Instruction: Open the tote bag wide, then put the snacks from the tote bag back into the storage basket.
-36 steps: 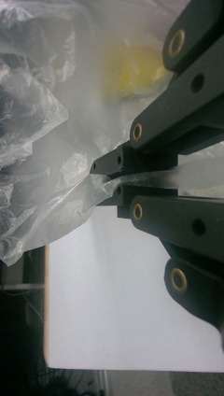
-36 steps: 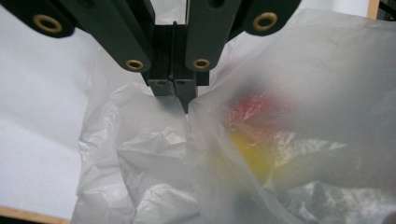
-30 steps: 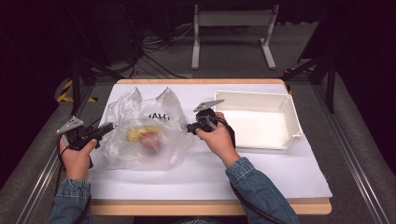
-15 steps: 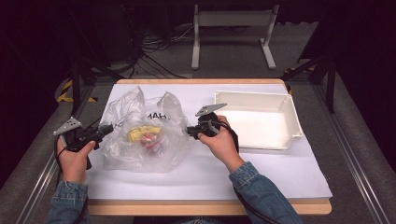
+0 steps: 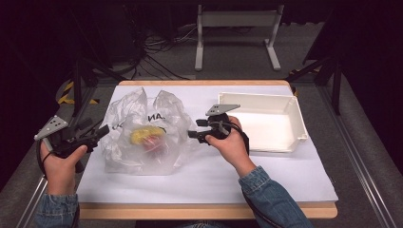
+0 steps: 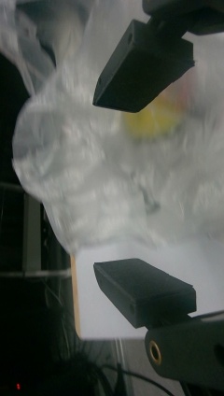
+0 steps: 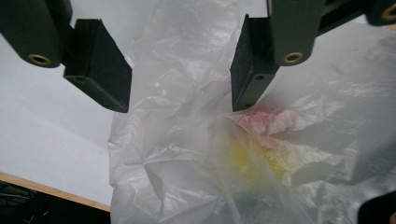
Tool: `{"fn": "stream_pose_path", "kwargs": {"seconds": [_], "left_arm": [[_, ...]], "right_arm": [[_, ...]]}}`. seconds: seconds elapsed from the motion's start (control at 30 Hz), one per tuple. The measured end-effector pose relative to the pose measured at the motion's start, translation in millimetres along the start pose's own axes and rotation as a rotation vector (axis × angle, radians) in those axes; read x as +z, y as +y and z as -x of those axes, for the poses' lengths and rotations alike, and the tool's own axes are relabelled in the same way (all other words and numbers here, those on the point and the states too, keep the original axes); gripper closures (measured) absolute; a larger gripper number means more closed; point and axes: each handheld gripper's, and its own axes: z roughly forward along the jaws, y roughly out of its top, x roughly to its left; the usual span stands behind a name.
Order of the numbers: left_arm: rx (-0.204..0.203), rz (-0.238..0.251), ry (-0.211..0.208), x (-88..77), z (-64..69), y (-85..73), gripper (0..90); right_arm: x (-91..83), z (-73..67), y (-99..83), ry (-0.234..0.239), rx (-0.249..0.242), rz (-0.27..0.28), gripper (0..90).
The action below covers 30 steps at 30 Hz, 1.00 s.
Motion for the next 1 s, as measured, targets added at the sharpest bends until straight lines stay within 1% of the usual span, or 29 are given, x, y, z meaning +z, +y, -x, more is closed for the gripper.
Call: {"fn": "stream_pose_path", "kwargs": {"seconds": [0.03,0.07,0.1,0.13,0.2,0.23,0.27,0.3,0.33,0.37,0.4,0.43,0.47,0.5,0.53,0.6,0.7,0.73,0.77,0.8,0.87,0.97,1.0], "left_arm": [[0.013,-0.006,-0.015,1.2,4.8,2.1,18.5],[0.033,-0.018,-0.039,4.0,12.4,4.9,18.5],[0.043,-0.027,-0.050,6.0,16.6,6.2,18.4],[0.055,-0.043,-0.070,10.1,22.7,7.3,18.3],[0.070,-0.070,-0.090,18.2,29.3,7.3,18.3],[0.075,-0.081,-0.093,23.0,31.0,6.4,18.6],[0.075,-0.081,-0.093,23.0,31.0,6.4,19.6],[0.083,-0.093,-0.094,28.0,31.5,5.0,21.7],[0.088,-0.117,-0.106,36.1,31.9,0.8,28.1],[0.088,-0.117,-0.106,36.1,31.9,0.8,43.9],[0.102,-0.136,-0.129,38.9,31.3,-1.8,43.9],[0.107,-0.157,-0.146,40.1,30.7,-3.7,81.6],[0.111,-0.172,-0.162,40.1,30.3,-5.0,81.6],[0.109,-0.180,-0.180,38.9,30.6,-5.5,89.9],[0.114,-0.185,-0.190,37.0,31.3,-5.0,90.0],[0.121,-0.175,-0.196,31.8,33.0,-3.5,90.0],[0.106,-0.176,-0.216,24.1,35.1,-3.6,90.0],[0.116,-0.184,-0.218,22.7,35.3,-4.9,90.0],[0.110,-0.196,-0.218,20.8,36.4,-7.6,90.0],[0.118,-0.201,-0.219,19.9,36.2,-8.9,90.0],[0.101,-0.206,-0.221,16.7,36.8,-12.9,90.0],[0.094,-0.209,-0.229,11.8,35.6,-16.6,90.0],[0.093,-0.209,-0.230,10.9,35.9,-17.2,90.0]], "right_arm": [[-1.5,-0.1,-0.2,-0.002,0.001,0.004,36.0],[-2.8,-0.2,-0.2,-0.005,0.000,0.005,35.7],[-5.3,-0.4,-0.1,-0.006,-0.001,0.011,35.2],[-6.6,-0.4,0.0,-0.007,-0.001,0.016,34.6],[-10.7,-0.8,0.7,-0.008,0.003,0.030,33.4],[-13.3,-1.1,1.4,-0.008,0.004,0.039,33.1],[-15.5,-1.6,1.9,-0.011,0.003,0.044,32.7],[-17.6,-2.2,2.4,-0.012,0.001,0.049,32.8],[-20.4,-3.2,3.1,-0.011,-0.001,0.055,32.7],[-20.4,-3.2,3.1,-0.011,-0.001,0.055,32.7],[-22.3,-3.8,3.5,-0.010,-0.003,0.059,32.4],[-28.4,-6.2,5.2,-0.014,-0.007,0.075,31.9],[-28.4,-6.2,5.2,-0.014,-0.007,0.075,31.9],[-31.3,-7.2,6.1,-0.016,-0.011,0.085,31.8],[-34.9,-8.8,7.5,-0.017,-0.012,0.095,32.1],[-40.7,-12.4,10.6,-0.015,-0.022,0.111,34.4],[-46.3,-18.6,15.4,-0.003,-0.043,0.122,37.8],[-48.6,-22.3,17.8,0.003,-0.052,0.126,40.3],[-50.3,-25.4,19.8,0.009,-0.062,0.129,43.1],[-52.5,-29.6,22.6,0.019,-0.075,0.131,47.1],[-55.1,-36.3,27.1,0.036,-0.094,0.133,51.6],[-58.4,-49.2,35.9,0.068,-0.129,0.135,61.5],[-58.9,-55.1,40.0,0.085,-0.143,0.134,64.3]]}}
